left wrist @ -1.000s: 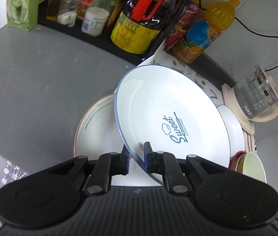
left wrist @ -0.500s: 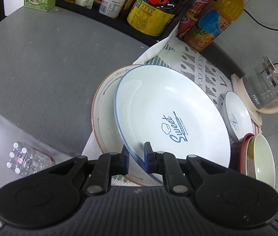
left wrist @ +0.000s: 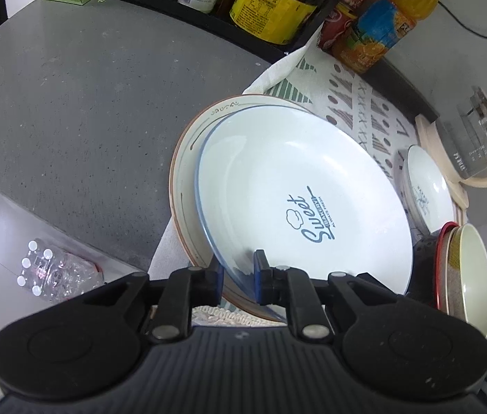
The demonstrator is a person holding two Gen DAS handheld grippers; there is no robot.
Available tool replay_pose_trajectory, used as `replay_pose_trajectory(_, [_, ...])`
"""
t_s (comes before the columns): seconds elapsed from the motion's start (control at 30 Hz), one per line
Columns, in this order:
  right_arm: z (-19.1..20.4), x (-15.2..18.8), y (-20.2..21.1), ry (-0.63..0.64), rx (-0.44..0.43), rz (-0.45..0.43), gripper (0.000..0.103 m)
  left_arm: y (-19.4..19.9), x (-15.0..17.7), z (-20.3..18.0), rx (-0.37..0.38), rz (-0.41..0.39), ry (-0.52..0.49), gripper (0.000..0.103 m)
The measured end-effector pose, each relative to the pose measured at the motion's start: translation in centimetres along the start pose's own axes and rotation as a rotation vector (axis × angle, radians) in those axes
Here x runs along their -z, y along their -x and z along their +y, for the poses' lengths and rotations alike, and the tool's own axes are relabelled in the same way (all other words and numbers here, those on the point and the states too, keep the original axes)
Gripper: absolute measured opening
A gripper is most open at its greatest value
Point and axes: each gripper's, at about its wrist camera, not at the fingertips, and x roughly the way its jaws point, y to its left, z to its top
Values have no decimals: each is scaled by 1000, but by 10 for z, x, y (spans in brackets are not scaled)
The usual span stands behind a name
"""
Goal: Organize plates and bowls
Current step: 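Lift the 'Sweet' plate and lower it onto the brown-rimmed white plate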
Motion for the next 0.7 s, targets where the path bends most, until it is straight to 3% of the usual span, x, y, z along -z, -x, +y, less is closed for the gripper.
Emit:
replay_pose_trajectory(0.2, [4,-2,-5,0,11,16,14,-2,-14,2,-3,67,-32,19])
replay_pose_trajectory(0.3, [5,-2,-6,4,23,28,14,3,-17,1,-32,48,-61,20])
replay_pose_trajectory(0.4, [5,-3,-8,4,30,36,13,9,-20,3,-46,19,-74,27])
replay_pose_trajectory(0.7, [1,-3,-14,-12,46,56,14,3,-30,11,-101,1,-60,28])
